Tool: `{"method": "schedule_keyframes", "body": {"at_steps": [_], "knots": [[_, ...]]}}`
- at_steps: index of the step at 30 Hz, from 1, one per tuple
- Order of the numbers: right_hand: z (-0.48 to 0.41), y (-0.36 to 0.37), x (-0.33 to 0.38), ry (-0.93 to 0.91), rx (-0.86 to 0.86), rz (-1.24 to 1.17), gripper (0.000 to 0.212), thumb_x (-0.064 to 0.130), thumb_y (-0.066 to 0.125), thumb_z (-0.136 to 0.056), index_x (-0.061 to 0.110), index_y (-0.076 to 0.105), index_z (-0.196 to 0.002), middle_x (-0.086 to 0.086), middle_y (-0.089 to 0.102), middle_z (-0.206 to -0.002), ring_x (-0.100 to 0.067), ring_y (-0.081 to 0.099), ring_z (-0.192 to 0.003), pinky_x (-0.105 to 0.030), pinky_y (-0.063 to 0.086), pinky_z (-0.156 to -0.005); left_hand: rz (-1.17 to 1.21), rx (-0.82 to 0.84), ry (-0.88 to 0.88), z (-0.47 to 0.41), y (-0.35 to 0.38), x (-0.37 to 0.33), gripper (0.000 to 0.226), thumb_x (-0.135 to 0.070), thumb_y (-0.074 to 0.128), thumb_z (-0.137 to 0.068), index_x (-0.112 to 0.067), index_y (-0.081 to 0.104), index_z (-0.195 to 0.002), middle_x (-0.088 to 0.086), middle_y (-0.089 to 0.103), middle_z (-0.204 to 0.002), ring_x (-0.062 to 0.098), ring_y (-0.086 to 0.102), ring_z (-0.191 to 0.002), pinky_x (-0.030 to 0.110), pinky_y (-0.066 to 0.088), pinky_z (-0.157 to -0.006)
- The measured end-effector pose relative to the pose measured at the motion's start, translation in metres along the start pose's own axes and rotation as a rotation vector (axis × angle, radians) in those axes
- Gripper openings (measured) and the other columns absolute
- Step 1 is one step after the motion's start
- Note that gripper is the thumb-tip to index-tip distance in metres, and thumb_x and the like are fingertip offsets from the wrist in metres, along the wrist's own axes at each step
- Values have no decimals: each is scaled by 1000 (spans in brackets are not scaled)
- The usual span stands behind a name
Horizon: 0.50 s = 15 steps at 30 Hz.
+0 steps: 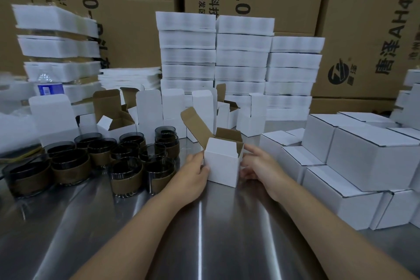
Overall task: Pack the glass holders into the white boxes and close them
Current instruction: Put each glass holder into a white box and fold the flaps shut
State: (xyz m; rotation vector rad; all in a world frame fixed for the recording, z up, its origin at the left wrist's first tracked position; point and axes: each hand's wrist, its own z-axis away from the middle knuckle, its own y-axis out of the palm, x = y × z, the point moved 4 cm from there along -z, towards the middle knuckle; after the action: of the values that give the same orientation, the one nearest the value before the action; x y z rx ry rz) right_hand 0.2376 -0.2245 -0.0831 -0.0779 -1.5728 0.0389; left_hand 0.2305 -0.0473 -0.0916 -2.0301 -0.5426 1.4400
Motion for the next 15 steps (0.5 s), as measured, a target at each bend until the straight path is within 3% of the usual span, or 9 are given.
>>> {"method": "schedule_keyframes", "body": {"at_steps": [3, 6, 9, 11, 13, 15], "knots": [[1, 0, 0, -48, 36, 56, 38, 0, 52, -81, 22, 66, -109, 4, 68, -83, -9, 56, -58, -23, 43, -57, 1, -12, -8, 0, -1, -1, 36, -20, 34, -102, -23, 37, -137, -4, 35, -124, 4, 39, -104, 17, 24, -94], [2, 0, -2, -89, 23, 143, 26, 18, 61, -74, 31, 66, -96, 14, 67, -83, 4, 58, -58, -17, 44, -57, 30, 5, -55, 0, -2, -1, 51, -15, 35, -100, -22, 18, -148, -1, 25, -132, 9, 34, -116, 19, 21, -101], [1, 2, -3, -132, 14, 223, 36, 34, 63, -60, 39, 58, -95, 14, 62, -92, 2, 59, -71, -21, 49, -67, 85, 39, -125, 2, -3, -2, 82, -17, 52, -93, -21, -6, -152, 0, 12, -146, 20, 31, -130, 32, 27, -112], [0, 2, -4, -147, 18, 262, 43, 34, 68, -65, 42, 49, -103, 11, 59, -96, -4, 60, -76, -24, 50, -70, 67, 84, -139, 4, -2, -3, 109, -22, 67, -85, -20, -22, -149, -2, 5, -150, 22, 24, -137, 34, 27, -114], [1, 2, -4, -166, 30, 290, 55, 36, 70, -69, 44, 39, -113, 10, 55, -97, -4, 59, -75, -19, 48, -64, 67, 100, -136, 6, -2, -4, 123, -25, 74, -79, -20, -30, -145, -4, 1, -154, 20, 18, -141, 35, 27, -114], [3, 3, -3, -192, 44, 318, 65, 43, 70, -62, 46, 35, -116, 9, 52, -96, 0, 58, -73, -14, 43, -58, 158, 114, -132, 6, -1, -4, 125, -26, 75, -78, -23, -30, -144, -6, 7, -156, 16, 24, -140, 32, 35, -110]]}}
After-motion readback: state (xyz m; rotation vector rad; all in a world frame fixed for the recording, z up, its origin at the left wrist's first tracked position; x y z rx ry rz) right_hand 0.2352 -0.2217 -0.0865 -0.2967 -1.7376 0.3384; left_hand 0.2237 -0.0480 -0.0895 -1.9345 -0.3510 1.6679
